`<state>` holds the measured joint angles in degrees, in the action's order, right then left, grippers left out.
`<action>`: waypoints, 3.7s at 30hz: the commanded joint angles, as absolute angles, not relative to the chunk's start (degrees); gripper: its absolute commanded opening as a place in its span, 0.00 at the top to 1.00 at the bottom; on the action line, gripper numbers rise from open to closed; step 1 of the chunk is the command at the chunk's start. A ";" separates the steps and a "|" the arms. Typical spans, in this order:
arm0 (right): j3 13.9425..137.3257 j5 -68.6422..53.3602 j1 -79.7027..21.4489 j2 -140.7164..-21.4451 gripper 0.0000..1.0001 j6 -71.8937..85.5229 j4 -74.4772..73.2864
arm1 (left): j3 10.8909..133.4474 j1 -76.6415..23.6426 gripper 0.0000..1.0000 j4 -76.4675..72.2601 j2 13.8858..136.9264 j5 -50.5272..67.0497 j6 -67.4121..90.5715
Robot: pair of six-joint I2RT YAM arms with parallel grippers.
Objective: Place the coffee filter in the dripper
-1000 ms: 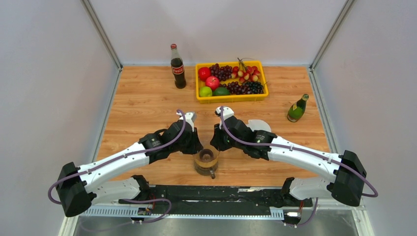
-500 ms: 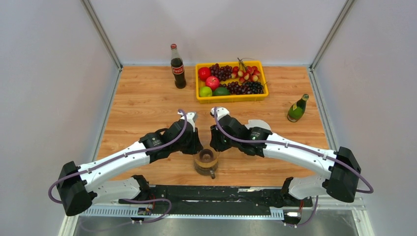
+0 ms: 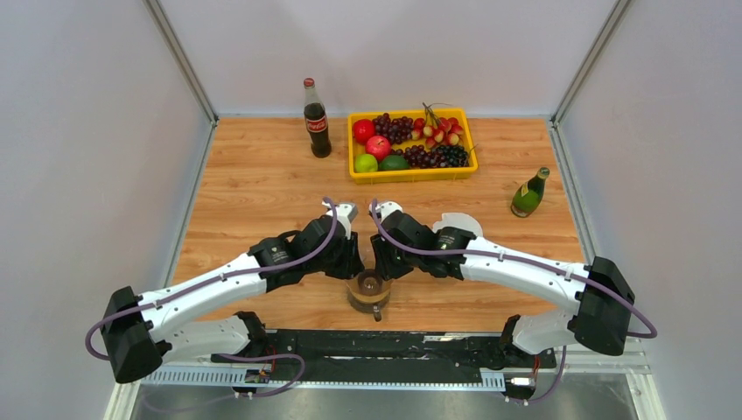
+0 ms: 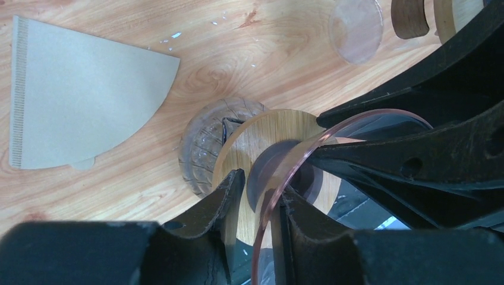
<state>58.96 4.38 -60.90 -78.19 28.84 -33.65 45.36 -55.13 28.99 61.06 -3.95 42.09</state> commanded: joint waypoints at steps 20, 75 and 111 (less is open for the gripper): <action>68.46 5.69 -60.82 -76.67 0.45 24.03 -39.02 | 50.56 -55.12 0.00 28.85 54.52 -4.57 36.07; 63.00 11.36 -16.64 -57.14 0.00 18.62 -38.41 | 44.53 -30.93 0.10 21.76 83.47 -3.54 28.70; 60.28 10.94 -16.71 -55.11 0.00 17.45 -36.39 | 45.17 -39.32 0.61 25.69 90.12 -11.43 36.84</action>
<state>60.51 10.96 -16.80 -56.45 18.28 -38.72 46.17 -38.65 23.33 88.58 -15.44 34.09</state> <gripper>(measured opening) 0.997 0.442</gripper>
